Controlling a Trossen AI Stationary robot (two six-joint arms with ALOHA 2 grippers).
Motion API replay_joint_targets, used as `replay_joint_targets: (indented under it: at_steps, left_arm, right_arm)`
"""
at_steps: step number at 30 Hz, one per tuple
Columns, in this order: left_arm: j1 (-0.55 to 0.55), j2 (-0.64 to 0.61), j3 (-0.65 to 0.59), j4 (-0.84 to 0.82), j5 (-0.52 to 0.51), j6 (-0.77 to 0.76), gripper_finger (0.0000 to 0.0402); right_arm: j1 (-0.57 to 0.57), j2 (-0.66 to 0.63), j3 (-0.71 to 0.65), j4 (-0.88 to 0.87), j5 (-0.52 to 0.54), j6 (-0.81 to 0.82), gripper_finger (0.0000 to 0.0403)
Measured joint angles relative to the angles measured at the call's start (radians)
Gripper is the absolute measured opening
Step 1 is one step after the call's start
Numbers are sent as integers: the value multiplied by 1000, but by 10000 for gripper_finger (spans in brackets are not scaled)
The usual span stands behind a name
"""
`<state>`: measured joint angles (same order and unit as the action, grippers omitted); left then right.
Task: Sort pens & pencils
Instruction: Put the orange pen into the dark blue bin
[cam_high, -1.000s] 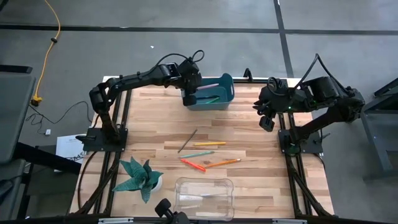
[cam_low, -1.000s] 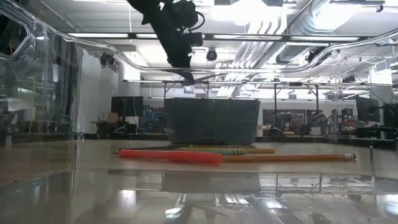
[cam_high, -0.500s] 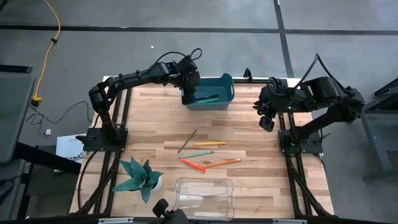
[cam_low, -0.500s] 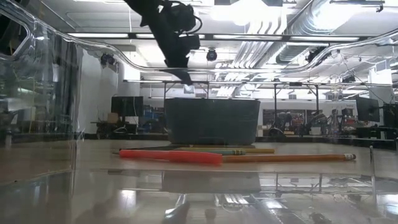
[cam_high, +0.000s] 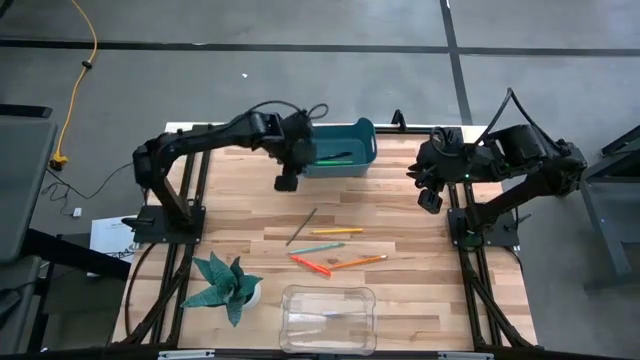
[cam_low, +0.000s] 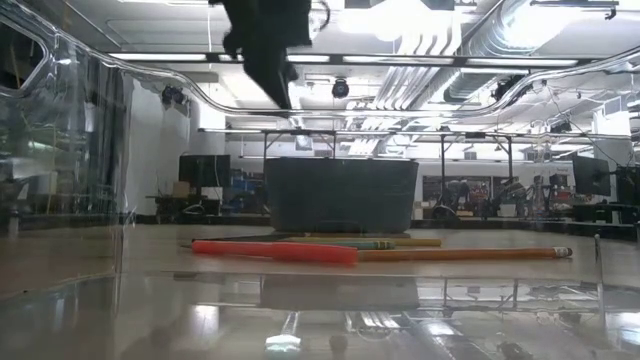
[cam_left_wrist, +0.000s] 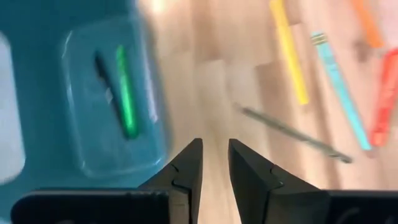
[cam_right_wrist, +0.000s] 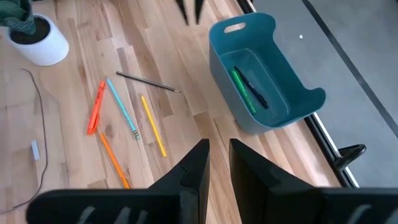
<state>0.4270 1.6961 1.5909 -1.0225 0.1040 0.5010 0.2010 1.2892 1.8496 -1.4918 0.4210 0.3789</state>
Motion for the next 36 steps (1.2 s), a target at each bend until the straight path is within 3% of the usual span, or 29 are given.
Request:
replay_joint_targets:
  at_steps: [14, 27, 36]
  left_arm:
    - [-329, -12, -80, 118, -7, -163, 63]
    - [-465, -10, -268, 255, 14, -350, 78]
    - [-495, 60, -295, 304, 30, -383, 79]
  right_arm:
    - [70, 0, 0, 0, 41, 11, 51]
    - [103, 0, 0, 0, 41, 25, 51]
    - [103, 0, 0, 0, 41, 33, 51]
